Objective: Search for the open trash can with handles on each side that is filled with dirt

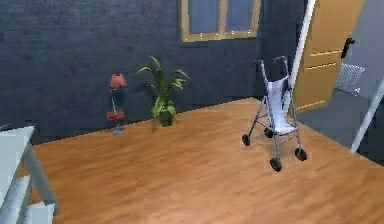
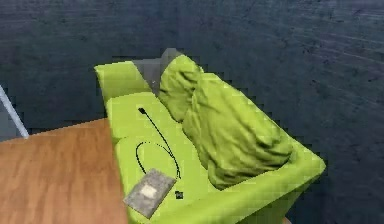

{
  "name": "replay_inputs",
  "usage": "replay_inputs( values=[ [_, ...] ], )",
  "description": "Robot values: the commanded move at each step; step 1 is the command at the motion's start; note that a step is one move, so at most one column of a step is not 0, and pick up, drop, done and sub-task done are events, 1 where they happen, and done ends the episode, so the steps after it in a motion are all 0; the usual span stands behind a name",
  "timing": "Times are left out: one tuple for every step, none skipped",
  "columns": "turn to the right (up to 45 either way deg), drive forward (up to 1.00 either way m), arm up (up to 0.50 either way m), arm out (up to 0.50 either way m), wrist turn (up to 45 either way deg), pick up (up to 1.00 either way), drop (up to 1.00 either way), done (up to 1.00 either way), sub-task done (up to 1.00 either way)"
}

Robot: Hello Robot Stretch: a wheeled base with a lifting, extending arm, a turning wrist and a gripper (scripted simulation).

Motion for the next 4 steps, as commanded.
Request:
replay_inputs(
  values=[
    [0.0, 0.2, 0.0, 0.0, 0.0, 0.0, 0.0, 0.0, 0.0],
    [-12.0, 0.0, 0.0, 0.0, 0.0, 0.0, 0.0, 0.0, 0.0],
    [0.0, 0.25, 0.0, 0.0, 0.0, 0.0, 0.0, 0.0, 0.0],
    [45.0, 0.0, 0.0, 0.0, 0.0, 0.0, 0.0, 0.0, 0.0]
  ],
)
